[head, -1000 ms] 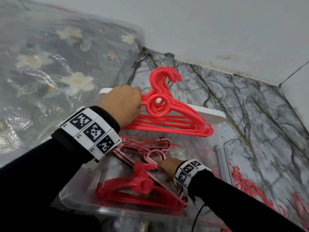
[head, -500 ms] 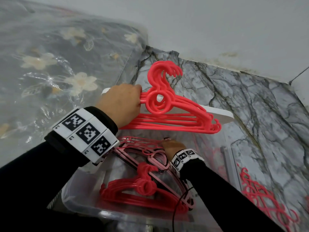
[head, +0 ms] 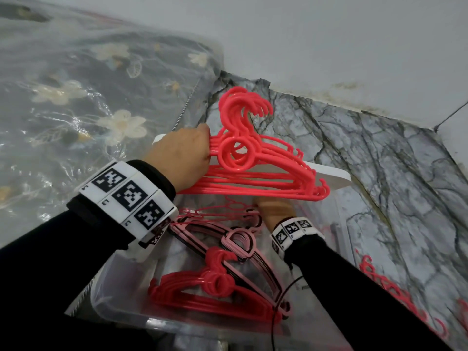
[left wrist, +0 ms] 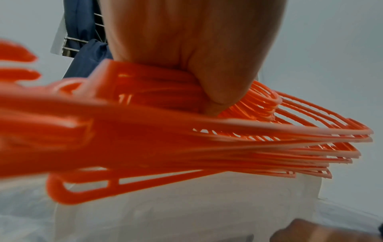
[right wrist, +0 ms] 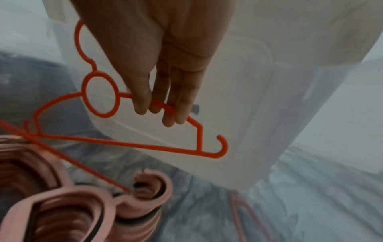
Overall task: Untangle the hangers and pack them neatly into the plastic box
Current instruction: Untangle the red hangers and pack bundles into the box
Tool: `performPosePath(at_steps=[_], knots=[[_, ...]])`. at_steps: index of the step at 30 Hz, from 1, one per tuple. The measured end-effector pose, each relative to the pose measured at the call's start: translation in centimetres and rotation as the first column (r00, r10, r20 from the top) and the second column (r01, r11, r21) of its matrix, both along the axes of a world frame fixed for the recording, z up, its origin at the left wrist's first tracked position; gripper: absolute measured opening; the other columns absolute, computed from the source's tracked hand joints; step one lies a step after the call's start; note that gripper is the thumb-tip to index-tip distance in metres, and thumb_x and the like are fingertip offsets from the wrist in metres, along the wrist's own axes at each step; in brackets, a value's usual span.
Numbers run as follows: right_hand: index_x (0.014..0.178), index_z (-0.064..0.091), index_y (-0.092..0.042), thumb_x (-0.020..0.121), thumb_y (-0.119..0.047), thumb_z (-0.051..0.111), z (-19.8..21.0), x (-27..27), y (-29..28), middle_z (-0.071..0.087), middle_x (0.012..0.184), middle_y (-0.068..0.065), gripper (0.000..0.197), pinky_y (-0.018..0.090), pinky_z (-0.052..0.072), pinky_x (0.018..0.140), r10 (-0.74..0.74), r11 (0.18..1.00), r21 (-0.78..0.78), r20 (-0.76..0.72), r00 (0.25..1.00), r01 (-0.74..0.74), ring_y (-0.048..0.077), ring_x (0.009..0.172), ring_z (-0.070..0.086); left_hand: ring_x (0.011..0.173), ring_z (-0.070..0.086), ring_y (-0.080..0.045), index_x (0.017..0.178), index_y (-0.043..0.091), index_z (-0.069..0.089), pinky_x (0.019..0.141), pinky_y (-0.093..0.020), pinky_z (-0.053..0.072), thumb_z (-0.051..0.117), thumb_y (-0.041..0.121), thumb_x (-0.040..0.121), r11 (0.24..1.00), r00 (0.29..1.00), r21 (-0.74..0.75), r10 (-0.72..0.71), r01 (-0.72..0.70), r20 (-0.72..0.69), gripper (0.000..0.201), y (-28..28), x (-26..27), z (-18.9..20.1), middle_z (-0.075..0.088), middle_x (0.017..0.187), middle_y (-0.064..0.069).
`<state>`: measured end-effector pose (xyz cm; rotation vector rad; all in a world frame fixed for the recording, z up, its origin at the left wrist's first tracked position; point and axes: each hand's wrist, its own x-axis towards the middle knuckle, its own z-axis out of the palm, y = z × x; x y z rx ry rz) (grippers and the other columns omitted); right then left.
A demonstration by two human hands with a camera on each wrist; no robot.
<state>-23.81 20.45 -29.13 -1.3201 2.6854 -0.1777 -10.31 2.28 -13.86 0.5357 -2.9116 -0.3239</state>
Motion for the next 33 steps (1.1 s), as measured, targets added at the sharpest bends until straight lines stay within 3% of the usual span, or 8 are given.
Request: performPosePath(at_steps=[3, 5, 7, 10, 15, 20, 26, 33], knots=[[0.088, 0.059, -0.024, 0.092, -0.020, 0.050, 4.0, 0.0, 0.9, 0.064, 0.100, 0.000, 0.010, 0.014, 0.035, 0.069, 0.036, 0.996, 0.084, -0.079, 0.996, -0.030, 0.024, 0.105, 0.059, 0.072, 0.050, -0.032, 0.092, 0.011, 0.041, 0.073, -0.047, 0.047, 0.046, 0.016, 0.091, 0.999, 0.999, 0.047, 0.008, -0.006, -0.037, 0.007, 0.1, -0.1, 0.4, 0.047, 0.077, -0.004], [0.084, 0.060, -0.017, 0.089, -0.018, 0.053, 6.7, 0.7, 2.1, 0.065, 0.100, 0.006, 0.008, 0.023, 0.036, 0.072, 0.030, 0.990, 0.138, -0.102, 0.994, -0.016, 0.024, 0.101, 0.059, 0.071, 0.050, -0.032, 0.093, 0.011, 0.042, 0.070, -0.044, 0.045, 0.047, 0.017, 0.092, 0.997, 0.997, 0.080, 0.019, -0.013, -0.068, 0.008, 0.4, -0.1, 0.6, 0.048, 0.077, -0.005], [0.106, 0.064, -0.012, 0.090, -0.018, 0.052, 8.9, 1.6, 3.6, 0.062, 0.110, 0.008, 0.021, 0.030, 0.045, 0.084, 0.068, 0.967, 0.253, -0.100, 0.993, -0.040, 0.026, 0.107, 0.058, 0.078, 0.055, -0.037, 0.096, 0.009, 0.044, 0.069, -0.043, 0.043, 0.047, 0.015, 0.092, 0.996, 0.996, 0.088, 0.033, -0.025, -0.088, 0.008, 0.6, -0.1, 0.8, 0.056, 0.082, -0.013], [0.110, 0.069, -0.018, 0.087, -0.019, 0.058, 12.2, 3.0, 5.5, 0.066, 0.109, 0.007, 0.026, 0.032, 0.046, 0.084, 0.139, 0.950, 0.283, -0.003, 0.990, -0.132, 0.026, 0.105, 0.060, 0.086, 0.059, -0.040, 0.101, 0.006, 0.046, 0.074, -0.046, 0.047, 0.050, 0.018, 0.092, 0.995, 0.996, 0.084, 0.052, -0.046, -0.073, 0.016, 0.7, 0.0, 0.7, 0.062, 0.094, -0.020], [0.103, 0.073, -0.020, 0.084, -0.017, 0.067, 17.3, 4.8, 7.6, 0.064, 0.092, 0.000, 0.020, 0.019, 0.033, 0.070, 0.216, 0.967, 0.111, 0.126, 0.968, -0.230, 0.016, 0.090, 0.059, 0.088, 0.062, -0.038, 0.102, 0.006, 0.046, 0.071, -0.039, 0.043, 0.054, 0.038, 0.093, 0.994, 0.997, 0.079, 0.079, -0.078, -0.009, 0.035, 1.7, 0.2, 0.1, 0.065, 0.096, -0.018], [0.092, 0.074, -0.018, 0.077, -0.013, 0.074, 20.6, 4.9, 8.3, 0.064, 0.084, -0.001, 0.015, 0.029, 0.042, 0.072, 0.162, 0.967, -0.202, 0.015, 0.987, -0.156, 0.009, 0.075, 0.052, 0.071, 0.059, -0.029, 0.100, 0.011, 0.048, 0.056, -0.032, 0.025, 0.051, 0.037, 0.093, 0.998, 1.000, -0.057, 0.030, -0.030, -0.011, 0.028, 3.2, 0.7, -0.1, 0.067, 0.087, -0.009], [0.086, 0.074, -0.017, 0.076, -0.012, 0.075, 20.7, 3.7, 8.6, 0.063, 0.081, -0.002, 0.012, 0.025, 0.044, 0.072, 0.025, 0.959, -0.284, 0.019, 1.000, -0.018, 0.013, 0.075, 0.060, 0.093, 0.063, -0.031, 0.114, 0.015, 0.044, 0.073, -0.034, 0.042, 0.060, 0.034, 0.088, 0.956, 0.995, 0.282, -0.092, 0.082, 0.022, 0.035, 5.4, 1.2, -1.1, 0.067, 0.100, -0.010], [0.088, 0.071, -0.021, 0.078, -0.017, 0.073, 19.8, 3.4, 8.7, 0.062, 0.086, -0.003, 0.011, 0.036, 0.049, 0.077, -0.006, 0.979, -0.202, -0.007, 1.000, 0.004, 0.015, 0.081, 0.062, 0.102, 0.063, -0.025, 0.117, 0.028, 0.038, 0.079, -0.028, 0.039, 0.062, 0.046, 0.084, 0.915, 0.988, 0.401, -0.101, 0.047, 0.115, 0.045, 5.4, 1.4, -2.2, 0.068, 0.106, 0.004]])
